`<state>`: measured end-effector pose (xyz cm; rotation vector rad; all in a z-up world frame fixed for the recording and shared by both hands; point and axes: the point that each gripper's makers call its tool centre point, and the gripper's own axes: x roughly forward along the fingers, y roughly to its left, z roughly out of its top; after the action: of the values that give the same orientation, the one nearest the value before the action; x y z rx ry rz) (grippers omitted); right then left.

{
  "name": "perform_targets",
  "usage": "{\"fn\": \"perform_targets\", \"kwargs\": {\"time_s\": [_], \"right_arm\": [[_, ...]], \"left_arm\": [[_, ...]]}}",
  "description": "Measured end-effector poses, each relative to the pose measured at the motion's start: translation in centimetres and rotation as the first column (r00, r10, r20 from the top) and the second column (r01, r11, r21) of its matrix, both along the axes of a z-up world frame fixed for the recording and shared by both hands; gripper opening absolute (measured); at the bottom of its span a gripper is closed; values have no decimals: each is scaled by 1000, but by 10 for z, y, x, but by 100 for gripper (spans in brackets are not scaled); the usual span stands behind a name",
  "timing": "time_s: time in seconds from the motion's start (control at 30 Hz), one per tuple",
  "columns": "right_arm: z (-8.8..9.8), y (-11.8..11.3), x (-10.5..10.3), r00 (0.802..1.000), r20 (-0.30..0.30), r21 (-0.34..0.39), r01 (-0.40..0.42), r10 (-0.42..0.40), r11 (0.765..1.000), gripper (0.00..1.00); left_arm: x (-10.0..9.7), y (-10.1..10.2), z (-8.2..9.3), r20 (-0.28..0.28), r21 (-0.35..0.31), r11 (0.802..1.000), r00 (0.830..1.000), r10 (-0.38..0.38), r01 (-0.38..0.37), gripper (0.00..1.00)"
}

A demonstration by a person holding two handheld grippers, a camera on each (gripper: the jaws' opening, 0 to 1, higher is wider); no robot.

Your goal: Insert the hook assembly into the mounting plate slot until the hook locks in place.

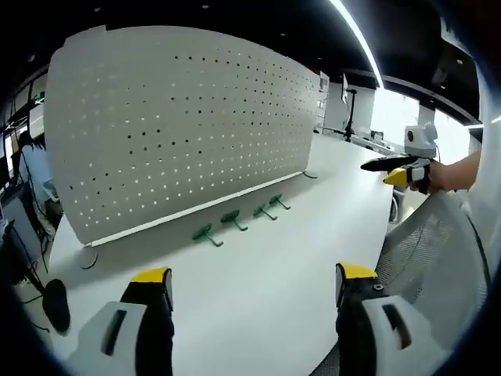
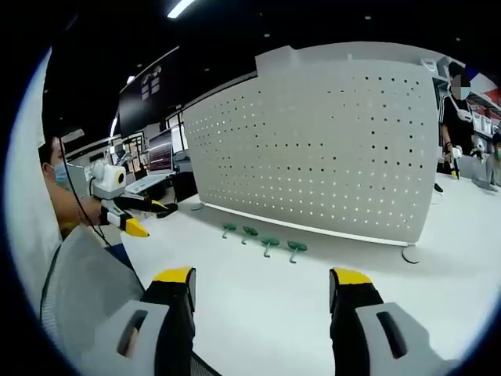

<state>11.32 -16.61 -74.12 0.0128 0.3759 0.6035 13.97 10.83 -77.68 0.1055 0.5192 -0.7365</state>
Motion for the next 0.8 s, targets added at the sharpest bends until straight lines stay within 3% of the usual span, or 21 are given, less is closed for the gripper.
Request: {"fn": "perform_targets", "kwargs": {"time_s": [0.23,0.5,0.8], "right_arm": [[-2,0,-2,1000,-9,0,1,-1,1000,66],[-3,0,-2,1000,-11,4,2,-2,1000,65],[-3,-1,-2,1000,-12,3,4,-4,1000,65]], "left_arm": [[9,-2,-5,-9,54,996,997,-75,75,87],[19,-6,-15,-31,130,978,987,-161,163,86],[36,-5,-19,-40,159,967,980,-194,198,84]]}}
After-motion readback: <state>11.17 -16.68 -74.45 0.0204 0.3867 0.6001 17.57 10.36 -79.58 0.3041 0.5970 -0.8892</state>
